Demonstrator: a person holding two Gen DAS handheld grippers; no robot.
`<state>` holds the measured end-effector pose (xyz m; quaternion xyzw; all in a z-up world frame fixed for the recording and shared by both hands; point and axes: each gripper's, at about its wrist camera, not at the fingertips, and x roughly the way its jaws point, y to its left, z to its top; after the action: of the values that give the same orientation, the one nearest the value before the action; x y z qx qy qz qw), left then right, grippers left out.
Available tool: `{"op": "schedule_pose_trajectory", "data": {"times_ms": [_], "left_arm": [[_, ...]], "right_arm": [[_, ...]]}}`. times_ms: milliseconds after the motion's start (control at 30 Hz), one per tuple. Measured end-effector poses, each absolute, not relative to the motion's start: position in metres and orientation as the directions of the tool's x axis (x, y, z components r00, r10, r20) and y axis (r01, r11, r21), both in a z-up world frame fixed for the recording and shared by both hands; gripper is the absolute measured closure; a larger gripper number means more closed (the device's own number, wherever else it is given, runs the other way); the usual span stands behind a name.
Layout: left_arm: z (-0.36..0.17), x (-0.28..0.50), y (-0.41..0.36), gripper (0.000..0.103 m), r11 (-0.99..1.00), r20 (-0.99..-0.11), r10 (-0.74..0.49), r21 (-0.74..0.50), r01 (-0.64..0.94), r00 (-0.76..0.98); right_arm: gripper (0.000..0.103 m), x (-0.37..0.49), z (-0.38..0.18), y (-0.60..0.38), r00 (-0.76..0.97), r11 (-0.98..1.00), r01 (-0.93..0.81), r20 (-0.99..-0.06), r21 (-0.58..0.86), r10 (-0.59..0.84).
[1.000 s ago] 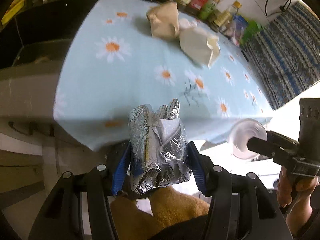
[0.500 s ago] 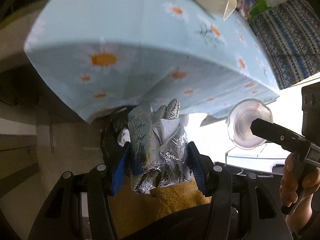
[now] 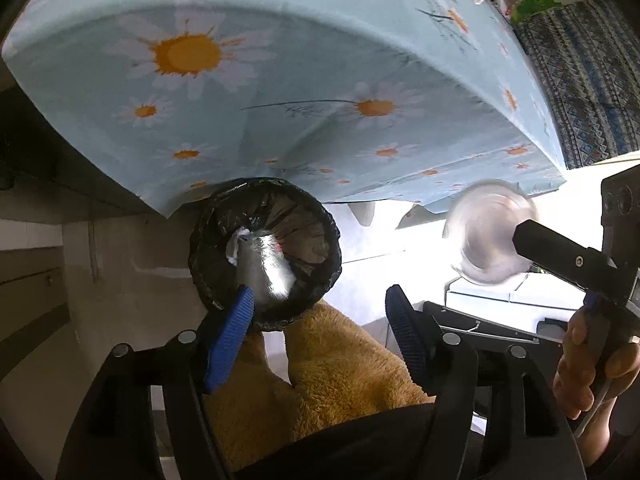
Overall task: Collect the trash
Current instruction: 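Lower the foil and plastic bag into the bin and open both grippers, then raise both grippers from the bin back toward the table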
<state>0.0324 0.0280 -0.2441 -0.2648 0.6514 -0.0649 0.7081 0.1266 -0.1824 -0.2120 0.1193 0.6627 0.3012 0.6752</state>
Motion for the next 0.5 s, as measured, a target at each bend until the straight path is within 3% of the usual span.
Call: {"op": "schedule_pose_trajectory", "data": {"times_ms": [500], "left_arm": [[-0.246, 0.03, 0.038, 0.037, 0.834, -0.887, -0.436, -0.462, -0.301, 0.155]], "right_arm": [[0.032, 0.139, -0.203, -0.169, -0.083, 0.778, -0.297, -0.827, 0.553, 0.556]]}}
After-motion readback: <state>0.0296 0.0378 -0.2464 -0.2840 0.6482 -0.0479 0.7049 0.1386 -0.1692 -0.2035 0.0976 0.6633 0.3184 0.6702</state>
